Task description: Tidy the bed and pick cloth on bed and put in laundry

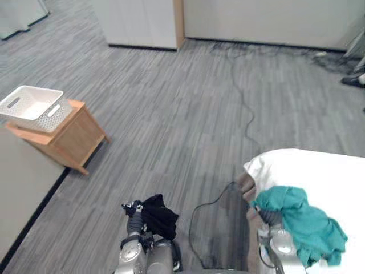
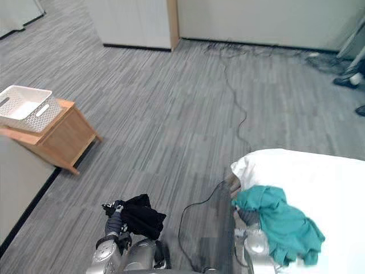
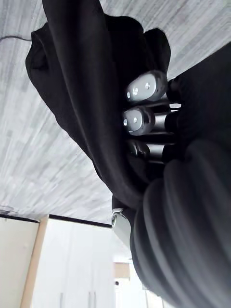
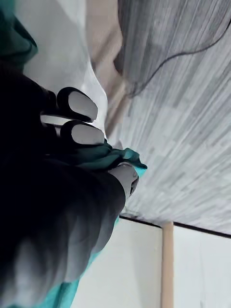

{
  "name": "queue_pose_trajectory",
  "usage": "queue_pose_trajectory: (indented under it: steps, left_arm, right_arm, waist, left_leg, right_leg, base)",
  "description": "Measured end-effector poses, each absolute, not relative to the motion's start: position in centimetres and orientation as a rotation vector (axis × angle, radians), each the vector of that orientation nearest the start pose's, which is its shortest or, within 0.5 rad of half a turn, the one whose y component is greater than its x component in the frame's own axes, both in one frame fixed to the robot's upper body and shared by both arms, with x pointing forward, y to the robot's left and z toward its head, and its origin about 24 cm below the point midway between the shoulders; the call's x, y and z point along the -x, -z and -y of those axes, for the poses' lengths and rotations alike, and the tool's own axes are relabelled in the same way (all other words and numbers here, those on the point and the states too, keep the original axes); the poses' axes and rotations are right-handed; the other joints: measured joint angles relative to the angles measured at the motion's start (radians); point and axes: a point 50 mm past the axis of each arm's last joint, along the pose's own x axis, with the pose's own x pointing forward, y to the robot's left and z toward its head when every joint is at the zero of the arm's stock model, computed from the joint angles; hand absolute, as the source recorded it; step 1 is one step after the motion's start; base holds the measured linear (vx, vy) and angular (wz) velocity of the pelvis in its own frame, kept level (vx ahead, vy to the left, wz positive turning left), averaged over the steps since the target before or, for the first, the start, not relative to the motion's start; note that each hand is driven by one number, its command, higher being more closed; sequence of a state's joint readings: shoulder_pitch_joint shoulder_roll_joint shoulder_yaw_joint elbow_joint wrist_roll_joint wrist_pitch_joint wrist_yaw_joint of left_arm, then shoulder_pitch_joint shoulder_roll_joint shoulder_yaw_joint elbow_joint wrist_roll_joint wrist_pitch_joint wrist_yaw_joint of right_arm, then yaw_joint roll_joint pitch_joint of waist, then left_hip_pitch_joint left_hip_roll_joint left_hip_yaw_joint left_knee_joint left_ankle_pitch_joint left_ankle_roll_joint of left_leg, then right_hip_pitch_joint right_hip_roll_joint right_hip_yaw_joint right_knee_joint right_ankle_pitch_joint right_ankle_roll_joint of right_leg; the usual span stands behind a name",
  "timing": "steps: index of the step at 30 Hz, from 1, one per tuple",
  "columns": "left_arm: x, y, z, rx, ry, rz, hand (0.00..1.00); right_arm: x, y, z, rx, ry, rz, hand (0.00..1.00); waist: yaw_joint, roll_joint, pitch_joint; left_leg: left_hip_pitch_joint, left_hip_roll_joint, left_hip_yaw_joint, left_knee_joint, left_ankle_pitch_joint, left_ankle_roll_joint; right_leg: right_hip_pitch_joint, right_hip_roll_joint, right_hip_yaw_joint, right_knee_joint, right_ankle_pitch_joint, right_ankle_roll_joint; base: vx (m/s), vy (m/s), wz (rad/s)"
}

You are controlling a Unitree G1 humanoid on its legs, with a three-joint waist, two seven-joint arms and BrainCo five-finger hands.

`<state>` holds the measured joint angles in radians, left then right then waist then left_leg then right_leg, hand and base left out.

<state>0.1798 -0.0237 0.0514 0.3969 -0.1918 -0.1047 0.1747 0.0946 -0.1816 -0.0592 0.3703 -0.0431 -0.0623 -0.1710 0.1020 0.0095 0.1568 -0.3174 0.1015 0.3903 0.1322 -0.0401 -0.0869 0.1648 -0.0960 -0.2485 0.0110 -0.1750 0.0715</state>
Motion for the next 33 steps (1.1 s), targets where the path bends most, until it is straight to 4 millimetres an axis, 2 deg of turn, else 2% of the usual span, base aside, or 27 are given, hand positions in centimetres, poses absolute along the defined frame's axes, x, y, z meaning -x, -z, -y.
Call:
queue_pose_trajectory:
  steps: [1,2,3,4,5,7,8,9,12,14,15,16,18,19,20,21,22,23,24,25,26,27,28,29,30,31,33]
  left_arm:
    - [-17.9,7.3,-17.5,0.166,-0.332,-0.46,1.0]
    - [-17.8,7.4,-17.5,0.163,-0.332,-0.462,1.0]
    - [-17.6,7.5,-17.6,0.159,-0.335,-0.471,1.0]
    - [-17.4,7.6,-17.6,0.159,-0.335,-0.48,1.0]
    - [-17.3,7.8,-17.7,0.154,-0.336,-0.493,1.0]
    - [-17.0,7.9,-17.8,0.137,-0.326,-0.508,1.0]
    - [-16.8,7.9,-18.1,0.125,-0.325,-0.512,1.0]
    - [-16.9,7.7,-18.4,0.105,-0.318,-0.499,1.0]
    - [-18.3,6.8,-18.7,0.093,-0.306,-0.448,1.0]
    - [-19.2,6.5,-18.3,0.093,-0.282,-0.431,1.0]
    - [-19.8,6.5,-17.8,0.092,-0.259,-0.431,1.0]
    - [-20.1,6.7,-17.4,0.091,-0.247,-0.439,1.0]
    - [-19.9,7.3,-17.5,0.087,-0.25,-0.467,1.0]
    - [-19.3,7.8,-17.5,0.086,-0.255,-0.495,1.0]
    - [-18.9,8.2,-17.4,0.093,-0.259,-0.513,1.0]
    - [-18.2,8.8,-17.0,0.105,-0.263,-0.543,1.0]
    - [-18.0,9.0,-16.8,0.114,-0.263,-0.554,1.0]
    - [-17.6,9.3,-16.0,0.143,-0.262,-0.567,1.0]
    - [-17.4,9.4,-15.6,0.163,-0.265,-0.576,1.0]
    - [-17.4,9.4,-15.3,0.178,-0.265,-0.579,1.0]
    - [-17.2,9.6,-14.8,0.222,-0.261,-0.586,1.0]
    - [-17.2,9.6,-14.8,0.242,-0.26,-0.588,1.0]
    - [-16.9,9.7,-15.0,0.257,-0.274,-0.596,1.0]
    - [-16.8,9.7,-15.0,0.265,-0.278,-0.596,1.0]
    - [-16.7,9.6,-15.1,0.275,-0.284,-0.588,1.0]
    - [-16.6,9.4,-15.2,0.283,-0.29,-0.578,1.0]
    - [-16.8,9.2,-15.5,0.295,-0.302,-0.565,1.0]
  right_arm:
    - [-20.7,4.6,22.3,0.251,0.254,-0.375,1.0]
    - [-20.6,4.7,22.1,0.252,0.248,-0.38,1.0]
    - [-20.7,4.9,21.3,0.258,0.219,-0.381,1.0]
    - [-20.8,4.9,21.0,0.262,0.208,-0.379,1.0]
    - [-21.2,4.8,20.1,0.256,0.168,-0.37,1.0]
    - [-21.3,5.0,19.2,0.242,0.136,-0.376,1.0]
    - [-21.1,5.2,19.0,0.244,0.125,-0.382,1.0]
    - [-20.8,5.4,19.0,0.247,0.122,-0.393,1.0]
    - [-20.5,5.4,19.1,0.251,0.124,-0.391,1.0]
    - [-20.7,5.3,19.0,0.247,0.123,-0.385,1.0]
    - [-20.4,5.5,19.0,0.245,0.125,-0.394,1.0]
    - [-20.3,5.6,19.0,0.24,0.127,-0.399,1.0]
    - [-20.2,5.7,18.6,0.226,0.119,-0.407,1.0]
    - [-19.7,6.0,18.4,0.219,0.105,-0.423,1.0]
    - [-19.5,6.1,18.6,0.231,0.094,-0.431,1.0]
    - [-19.2,6.3,19.0,0.251,0.088,-0.446,1.0]
    - [-19.2,6.3,19.2,0.265,0.084,-0.45,1.0]
    - [-19.4,6.1,19.3,0.284,0.069,-0.444,1.0]
    - [-19.8,6.0,19.0,0.298,0.046,-0.433,1.0]
    - [-19.9,5.9,18.9,0.304,0.034,-0.431,1.0]
    - [-20.1,5.8,18.7,0.324,0.006,-0.428,1.0]
    - [-20.3,5.8,18.5,0.334,-0.006,-0.426,1.0]
    - [-20.6,5.6,18.0,0.335,-0.025,-0.413,1.0]
    - [-20.8,5.5,17.8,0.331,-0.028,-0.406,1.0]
    - [-21.5,5.1,17.3,0.332,-0.045,-0.383,1.0]
    - [-22.1,4.7,17.0,0.335,-0.06,-0.362,1.0]
    - [-22.9,4.1,16.4,0.336,-0.091,-0.333,1.0]
  waist:
    - [0.021,-0.01,-0.001]
    - [0.022,-0.026,-0.007]
    - [0.019,-0.066,-0.01]
    - [0.02,-0.075,-0.01]
    - [0.019,-0.088,-0.005]
    - [-0.001,-0.078,0.004]
    - [-0.01,-0.066,0.01]
    - [-0.023,-0.048,0.02]
    - [-0.051,-0.049,0.02]
    - [-0.067,-0.04,0.025]
    - [-0.069,-0.032,0.03]
    - [-0.072,-0.027,0.033]
    - [-0.072,-0.028,0.039]
    - [-0.079,-0.022,0.042]
    - [-0.083,-0.001,0.043]
    - [-0.084,0.031,0.028]
    - [-0.084,0.052,0.019]
    - [-0.082,0.064,0.019]
    - [-0.077,0.075,0.022]
    - [-0.077,0.085,0.033]
    - [-0.06,0.109,0.071]
    - [-0.042,0.109,0.087]
    - [-0.018,0.077,0.099]
    - [-0.004,0.067,0.098]
    - [0.022,0.05,0.098]
    - [0.035,0.046,0.092]
    - [0.061,0.047,0.09]
  left_leg:
    - [0.014,-0.011,0.002,-0.004,0.069,0.069]
    - [0.019,-0.02,-0.003,0.006,0.093,0.108]
    - [0.025,-0.049,-0.002,0.042,0.083,0.161]
    - [0.035,-0.056,-0.004,0.053,0.058,0.166]
    - [0.081,-0.065,-0.014,0.06,0.012,0.174]
    - [0.196,-0.076,-0.058,0.034,-0.033,0.172]
    - [0.265,-0.072,-0.09,0.013,-0.05,0.167]
    - [0.337,-0.065,-0.131,-0.015,-0.056,0.166]
    - [0.4,-0.052,-0.215,-0.052,-0.062,0.156]
    - [0.409,-0.032,-0.265,-0.053,-0.083,0.123]
    - [0.421,-0.016,-0.288,-0.058,-0.101,0.097]
    - [0.44,0.004,-0.31,-0.059,-0.133,0.066]
    - [0.503,0.038,-0.325,-0.058,-0.19,0.008]
    - [0.562,0.071,-0.338,-0.061,-0.234,-0.029]
    - [0.609,0.112,-0.345,-0.059,-0.273,-0.044]
    - [0.613,0.164,-0.355,-0.019,-0.282,-0.04]
    - [0.585,0.185,-0.356,0.052,-0.274,-0.034]
    - [0.495,0.22,-0.363,0.234,-0.217,0.01]
    - [0.365,0.265,-0.367,0.47,-0.084,0.068]
    - [0.309,0.3,-0.374,0.583,-0.012,0.101]
    - [0.231,0.332,-0.409,0.824,-0.011,0.105]
    - [0.19,0.31,-0.421,0.951,-0.046,0.098]
    - [0.135,0.243,-0.409,1.006,-0.084,0.089]
    - [0.109,0.203,-0.395,0.994,-0.103,0.076]
    - [0.052,0.131,-0.364,0.924,-0.135,0.037]
    - [0.001,0.09,-0.339,0.835,-0.149,0.018]
    - [-0.048,0.039,-0.245,0.572,-0.148,0.012]
  right_leg:
    - [0.034,-0.012,-0.002,-0.002,-0.019,0.031]
    - [0.044,-0.022,-0.003,0.016,-0.032,0.052]
    - [0.019,-0.068,0.0,0.13,-0.064,0.104]
    - [-0.016,-0.087,0.007,0.227,-0.069,0.116]
    - [-0.135,-0.134,0.038,0.546,-0.015,0.199]
    - [-0.227,-0.166,0.049,0.866,0.024,0.197]
    - [-0.236,-0.167,0.024,0.948,0.013,0.175]
    - [-0.254,-0.169,-0.019,0.981,-0.013,0.124]
    - [-0.37,-0.163,-0.079,0.851,-0.056,0.054]
    - [-0.445,-0.154,-0.087,0.624,-0.048,0.046]
    - [-0.466,-0.149,-0.074,0.426,0.004,0.036]
    - [-0.48,-0.152,-0.04,0.236,0.09,0.048]
    - [-0.504,-0.17,0.078,0.127,0.157,0.071]
    - [-0.494,-0.169,0.143,0.134,0.15,0.086]
    - [-0.498,-0.144,0.137,0.224,0.212,0.118]
    - [-0.521,-0.102,0.126,0.32,0.215,0.116]
    - [-0.528,-0.089,0.123,0.365,0.203,0.096]
    - [-0.529,-0.058,0.11,0.396,0.153,0.051]
    - [-0.499,-0.018,0.088,0.386,0.122,0.008]
    - [-0.459,0.004,0.074,0.36,0.113,-0.005]
    - [-0.354,0.066,0.057,0.306,0.098,-0.044]
    - [-0.281,0.092,0.057,0.272,0.091,-0.088]
    - [-0.209,0.101,0.062,0.233,0.074,-0.114]
    - [-0.18,0.102,0.07,0.209,0.069,-0.119]
    - [-0.141,0.106,0.086,0.157,0.069,-0.122]
    - [-0.109,0.115,0.087,0.115,0.07,-0.123]
    - [-0.051,0.126,0.08,0.046,0.066,-0.125]
  base:
    - [0.47,0.174,0.08]
    - [0.53,0.147,0.26]
    - [0.57,0.151,0.32]
    - [0.68,0.204,0.3]
    - [0.58,0.197,0.19]
    - [0.58,0.181,0.45]
    - [0.68,0.15,0.89]
    - [0.53,0.068,0.88]
    - [0.5,-0.093,1.1]
    - [0.43,-0.218,1.0]
    - [0.44,-0.322,0.96]
    - [0.45,-0.351,0.91]
    - [0.51,-0.447,0.63]
    - [0.66,-0.638,0.52]
    - [0.54,-0.549,0.45]
    - [0.45,-0.421,0.29]
    - [0.44,-0.429,0.11]
    - [0.7,-0.68,-0.04]
    - [0.71,-0.665,-0.06]
    - [0.6,-0.488,-0.03]
    - [0.45,-0.281,-0.06]
    - [0.5,-0.344,-0.2]
    - [0.47,-0.336,-0.22]
    - [0.51,-0.336,-0.33]
    - [0.55,-0.235,-0.42]
    - [0.57,-0.18,-0.48]
    - [0.54,-0.019,-0.2]
